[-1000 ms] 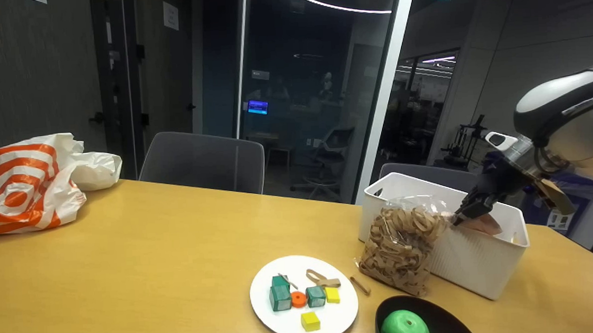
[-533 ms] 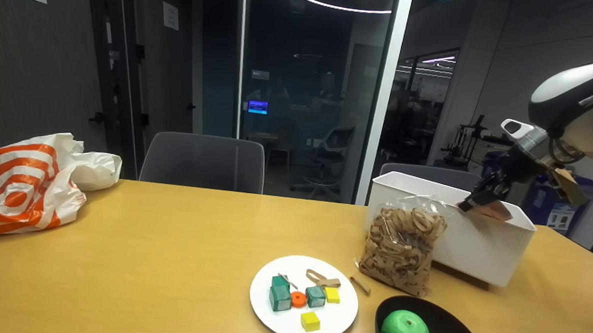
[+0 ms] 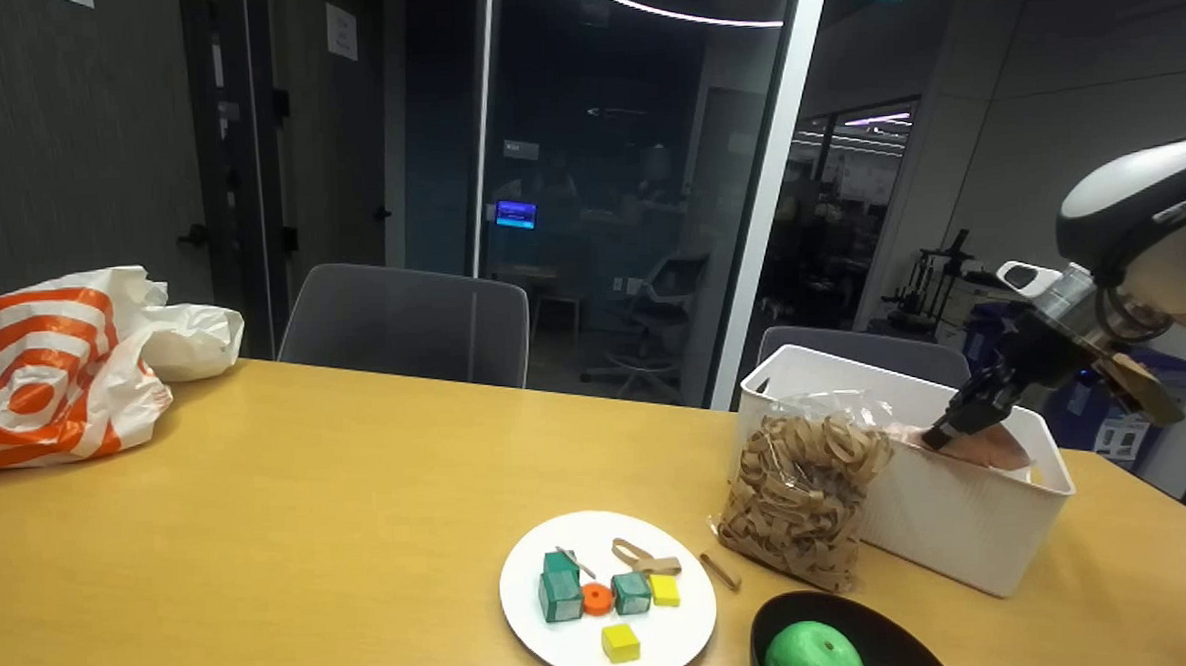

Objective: Put some of the items in the basket on the table

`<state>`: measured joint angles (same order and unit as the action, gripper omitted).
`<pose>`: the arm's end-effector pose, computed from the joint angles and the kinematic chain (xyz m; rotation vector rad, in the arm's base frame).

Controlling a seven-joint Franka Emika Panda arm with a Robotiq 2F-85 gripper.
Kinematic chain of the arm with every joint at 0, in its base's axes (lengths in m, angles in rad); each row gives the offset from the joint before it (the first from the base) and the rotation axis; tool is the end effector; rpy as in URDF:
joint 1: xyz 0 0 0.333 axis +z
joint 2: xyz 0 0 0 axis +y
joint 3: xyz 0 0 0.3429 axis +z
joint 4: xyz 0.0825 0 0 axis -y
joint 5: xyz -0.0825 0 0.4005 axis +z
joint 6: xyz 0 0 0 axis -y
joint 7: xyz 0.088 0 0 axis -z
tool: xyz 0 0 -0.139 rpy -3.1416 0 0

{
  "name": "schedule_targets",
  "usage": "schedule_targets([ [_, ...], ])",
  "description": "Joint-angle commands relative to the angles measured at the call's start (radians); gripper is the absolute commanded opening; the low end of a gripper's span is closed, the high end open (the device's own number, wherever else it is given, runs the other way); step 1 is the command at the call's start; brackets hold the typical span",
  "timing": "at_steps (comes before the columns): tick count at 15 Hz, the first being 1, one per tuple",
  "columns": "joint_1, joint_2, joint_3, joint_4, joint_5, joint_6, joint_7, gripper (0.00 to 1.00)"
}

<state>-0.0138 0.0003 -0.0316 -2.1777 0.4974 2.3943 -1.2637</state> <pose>0.5765 -0.0119 0.4012 -2.6342 -1.2503 -0.5853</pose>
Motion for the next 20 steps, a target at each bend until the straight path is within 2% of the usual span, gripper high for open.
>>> schedule_targets([
  [1, -0.006, -0.002, 0.001, 0.018, -0.022, -0.014, 0.030, 0.10],
  [4, -0.010, -0.007, -0.001, 0.018, -0.017, -0.005, 0.037, 0.05],
  [10, -0.043, -0.062, -0.032, 0.014, -0.071, 0.038, 0.106, 0.06],
  [16, -0.103, -0.236, -0.125, -0.002, -0.145, 0.121, 0.232, 0.06],
  [20, -0.152, -0.360, -0.181, -0.007, -0.259, 0.154, 0.364, 0.06],
])
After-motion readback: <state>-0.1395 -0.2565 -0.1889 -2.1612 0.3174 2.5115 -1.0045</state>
